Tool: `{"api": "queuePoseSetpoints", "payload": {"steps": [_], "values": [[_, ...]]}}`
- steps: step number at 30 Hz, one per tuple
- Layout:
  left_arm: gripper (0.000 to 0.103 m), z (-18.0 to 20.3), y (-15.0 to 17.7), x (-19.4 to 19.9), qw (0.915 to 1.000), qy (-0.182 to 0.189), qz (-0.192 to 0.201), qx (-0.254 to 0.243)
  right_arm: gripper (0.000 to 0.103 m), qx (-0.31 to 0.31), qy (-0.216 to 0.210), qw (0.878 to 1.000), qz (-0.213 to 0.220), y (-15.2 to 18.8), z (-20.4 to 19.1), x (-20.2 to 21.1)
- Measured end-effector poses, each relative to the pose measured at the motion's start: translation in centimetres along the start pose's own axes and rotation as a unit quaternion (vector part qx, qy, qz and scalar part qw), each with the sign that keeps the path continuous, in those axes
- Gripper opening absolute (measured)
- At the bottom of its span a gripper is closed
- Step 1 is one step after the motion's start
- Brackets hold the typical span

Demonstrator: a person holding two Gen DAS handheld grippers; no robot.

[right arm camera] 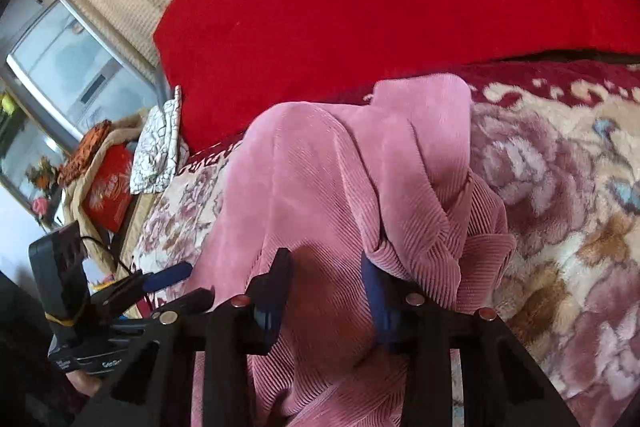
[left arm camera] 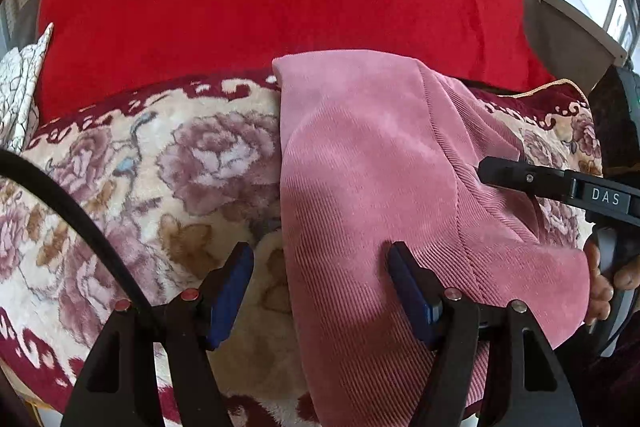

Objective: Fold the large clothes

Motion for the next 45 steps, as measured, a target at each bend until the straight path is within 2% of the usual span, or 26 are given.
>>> {"api": "queuePoseSetpoints", "payload": {"steps": [4, 8, 11, 13, 15, 17, 19, 21, 24, 26, 27, 30, 36, 45], "values": [[0.071, 0.4, 0.2, 0.7, 0.9999, 0.001, 0.009, -0.011, 0.040, 0.007, 0.003, 1.000, 0.007, 0.0, -0.4, 0.6], [0.071, 0.4, -0.1, 1.9, 0.9995, 0.006, 0.027, -0.012, 0.041, 0.034, -0.009, 0.998, 0.047, -0.4, -1.4, 3.7], [0.071, 0.5, -0.3, 2.6, 0.9992, 0.003, 0.037, -0.015, 0.042, 0.049, -0.049, 0.996, 0.064, -0.2, -3.1, 6.2], [0.071, 0.6, -0.1, 2.3, 0.9993, -0.004, 0.031, -0.018, 0.042, 0.059, -0.066, 0.994, 0.059, 0.4, -4.0, 6.8], [0.071, 0.7, 0.3, 1.4, 0.9995, -0.017, 0.014, -0.025, 0.042, 0.076, -0.064, 0.994, 0.046, 1.7, -4.9, 6.5], [0.071, 0.7, 0.7, 0.5, 0.9992, -0.028, 0.005, -0.027, 0.042, 0.091, -0.040, 0.995, 0.015, 3.5, -4.8, 5.0], [0.071, 0.9, 0.7, 0.3, 0.9992, -0.025, 0.002, -0.029, 0.041, 0.087, -0.005, 0.996, -0.035, 5.7, -3.7, 2.5], [0.071, 1.0, 0.7, 0.5, 0.9990, -0.032, 0.009, -0.030, 0.041, 0.069, -0.011, 0.997, -0.033, 6.5, -3.0, 1.9], [0.071, 1.4, 0.7, 1.4, 0.9983, -0.044, 0.022, -0.030, 0.041, 0.060, -0.012, 0.998, -0.030, 6.2, -3.2, 3.1], [0.071, 1.7, 0.6, 2.2, 0.9970, -0.063, 0.032, -0.033, 0.044, 0.043, -0.020, 0.999, -0.018, 6.3, -3.1, 4.5], [0.071, 1.9, 0.7, 2.8, 0.9960, -0.073, 0.038, -0.034, 0.053, 0.040, -0.020, 0.999, -0.013, 6.4, -3.2, 5.1], [0.073, 2.4, 1.4, 4.6, 0.9943, -0.090, 0.053, -0.020, 0.067, 0.046, 0.003, 0.999, 0.028, 6.3, -3.5, 7.7], [0.074, 3.4, 2.2, 9.2, 0.9887, -0.120, 0.089, 0.002, 0.070, 0.051, 0.032, 0.995, 0.081, 5.7, -3.8, 12.9], [0.075, 6.3, 2.0, 17.5, 0.9715, -0.179, 0.151, -0.035, 0.072, 0.046, 0.054, 0.989, 0.130, 5.4, -4.7, 19.6]]}}
Point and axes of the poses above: each gripper's, at about its wrist camera, not at the fingertips, and x roughly against the way its jaws point, z to its right, y to its underside, the point moved 7 cm from there along -x, roughly the way its jaws point, and after that the axes turned 2 degrees about -x, right-handed, at the moved point
